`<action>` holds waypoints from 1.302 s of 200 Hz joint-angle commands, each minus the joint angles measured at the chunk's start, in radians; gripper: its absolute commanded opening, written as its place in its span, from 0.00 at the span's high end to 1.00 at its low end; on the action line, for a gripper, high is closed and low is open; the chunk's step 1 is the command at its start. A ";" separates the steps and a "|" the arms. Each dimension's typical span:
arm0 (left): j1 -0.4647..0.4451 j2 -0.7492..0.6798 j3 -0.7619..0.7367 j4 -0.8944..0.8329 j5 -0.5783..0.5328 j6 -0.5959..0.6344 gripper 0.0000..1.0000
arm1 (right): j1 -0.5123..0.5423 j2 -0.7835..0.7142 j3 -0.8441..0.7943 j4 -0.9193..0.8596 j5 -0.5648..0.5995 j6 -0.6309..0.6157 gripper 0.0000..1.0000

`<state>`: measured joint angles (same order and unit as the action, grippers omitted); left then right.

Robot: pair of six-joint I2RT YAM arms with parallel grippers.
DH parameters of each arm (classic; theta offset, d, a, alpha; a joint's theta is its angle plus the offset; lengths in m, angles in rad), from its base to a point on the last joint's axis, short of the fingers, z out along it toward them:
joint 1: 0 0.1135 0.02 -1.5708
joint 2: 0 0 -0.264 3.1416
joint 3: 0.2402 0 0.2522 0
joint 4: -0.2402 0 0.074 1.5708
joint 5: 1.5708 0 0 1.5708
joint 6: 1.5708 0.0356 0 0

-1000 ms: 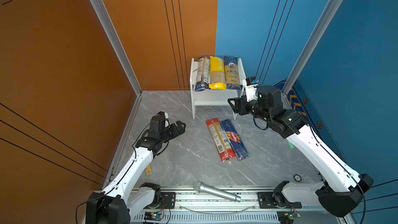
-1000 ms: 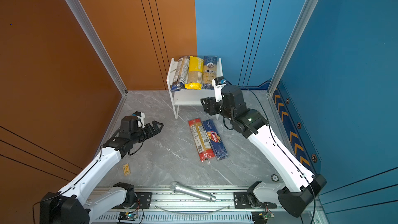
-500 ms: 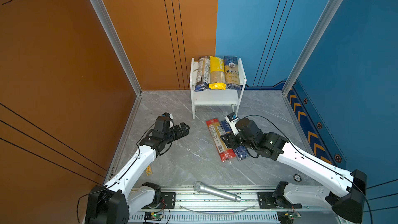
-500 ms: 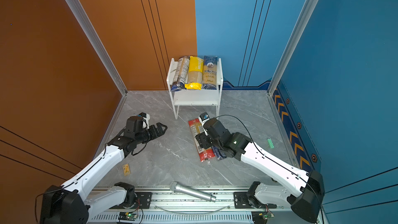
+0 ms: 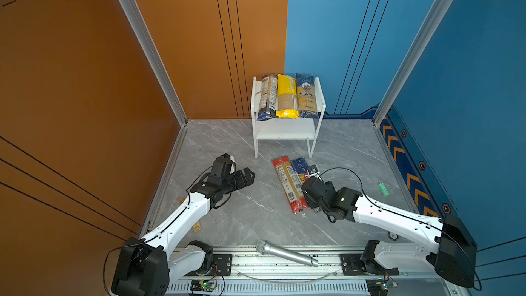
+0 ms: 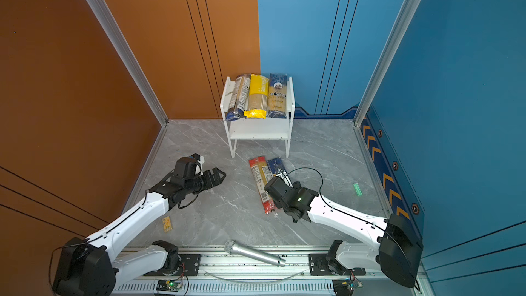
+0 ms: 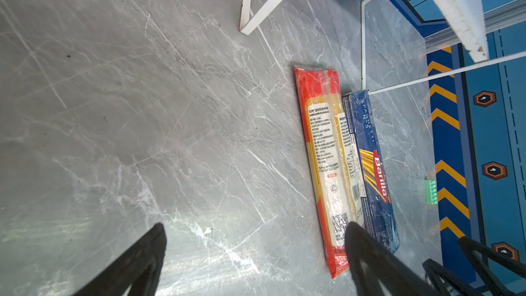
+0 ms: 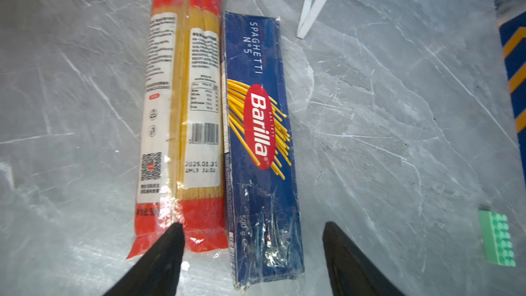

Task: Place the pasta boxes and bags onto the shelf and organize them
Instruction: 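Move the right gripper down over the red-ended bag and Barilla box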

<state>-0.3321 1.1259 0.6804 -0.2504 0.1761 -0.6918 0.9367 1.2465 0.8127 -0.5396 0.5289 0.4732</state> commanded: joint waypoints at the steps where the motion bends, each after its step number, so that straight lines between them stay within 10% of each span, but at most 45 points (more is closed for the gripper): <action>1: -0.012 0.002 -0.021 0.013 -0.027 -0.015 0.02 | 0.010 0.030 -0.026 0.010 0.118 0.059 0.26; 147: -0.033 0.006 -0.037 0.026 -0.038 -0.018 0.02 | 0.058 0.356 0.062 0.038 0.289 0.145 0.25; 260: 0.022 0.016 -0.053 0.043 0.013 -0.014 0.02 | 0.091 0.627 0.283 0.095 0.144 0.122 0.27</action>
<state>-0.3248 1.1385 0.6533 -0.2157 0.1661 -0.7086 1.0115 1.8244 1.0500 -0.4934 0.7631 0.5999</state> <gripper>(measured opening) 0.979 0.737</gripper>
